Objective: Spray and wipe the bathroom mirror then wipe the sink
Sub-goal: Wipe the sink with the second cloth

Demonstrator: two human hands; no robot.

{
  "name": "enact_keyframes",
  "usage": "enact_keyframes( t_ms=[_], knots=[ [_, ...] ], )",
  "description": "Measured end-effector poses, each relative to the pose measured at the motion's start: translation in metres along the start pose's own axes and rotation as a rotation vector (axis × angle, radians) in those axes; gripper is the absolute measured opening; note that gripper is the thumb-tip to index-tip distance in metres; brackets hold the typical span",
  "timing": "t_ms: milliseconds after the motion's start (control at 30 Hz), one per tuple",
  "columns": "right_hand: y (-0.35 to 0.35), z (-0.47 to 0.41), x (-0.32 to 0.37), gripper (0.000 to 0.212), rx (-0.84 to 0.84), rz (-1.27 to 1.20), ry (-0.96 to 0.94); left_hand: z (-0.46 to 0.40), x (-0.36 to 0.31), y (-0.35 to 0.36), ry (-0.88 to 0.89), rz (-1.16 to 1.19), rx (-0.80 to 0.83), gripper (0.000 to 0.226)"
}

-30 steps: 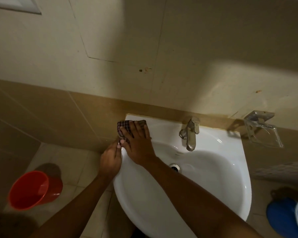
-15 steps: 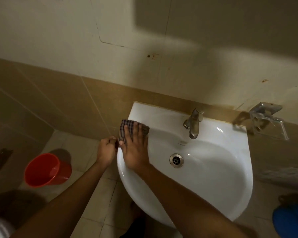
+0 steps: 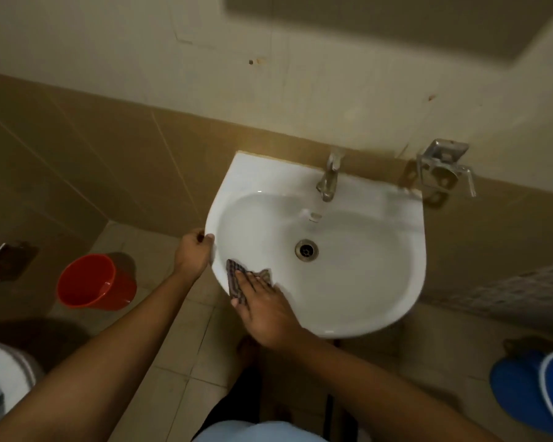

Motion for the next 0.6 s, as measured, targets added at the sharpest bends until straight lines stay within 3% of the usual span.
enact_keyframes(
  t_ms=[133,333,467,600],
  knots=[
    [-0.013,0.060,-0.039,0.077,-0.011,0.103,0.023,0.030,-0.003,0.010,0.065,-0.157,0.023,0.032],
    [-0.045,0.102,-0.099,0.032,0.069,0.155,0.206,0.042,-0.006,0.011,0.078,-0.286,0.057,0.035],
    [-0.047,0.107,-0.118,0.044,0.036,0.163,0.312,0.046,-0.007,0.012,0.083,-0.354,0.070,0.035],
    [-0.035,0.094,-0.093,0.049,0.089,0.159,0.323,0.045,-0.006,0.011,0.085,-0.369,0.097,0.034]
  ],
)
Point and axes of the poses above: each hand's wrist, its own z-axis away from the middle knuckle, its own y-axis out of the palm, x = y × z, the point moved 8 cm from there along -z, towards the middle knuckle, and after that the axes turned 7 degrees about x, right-handed, at the moved point
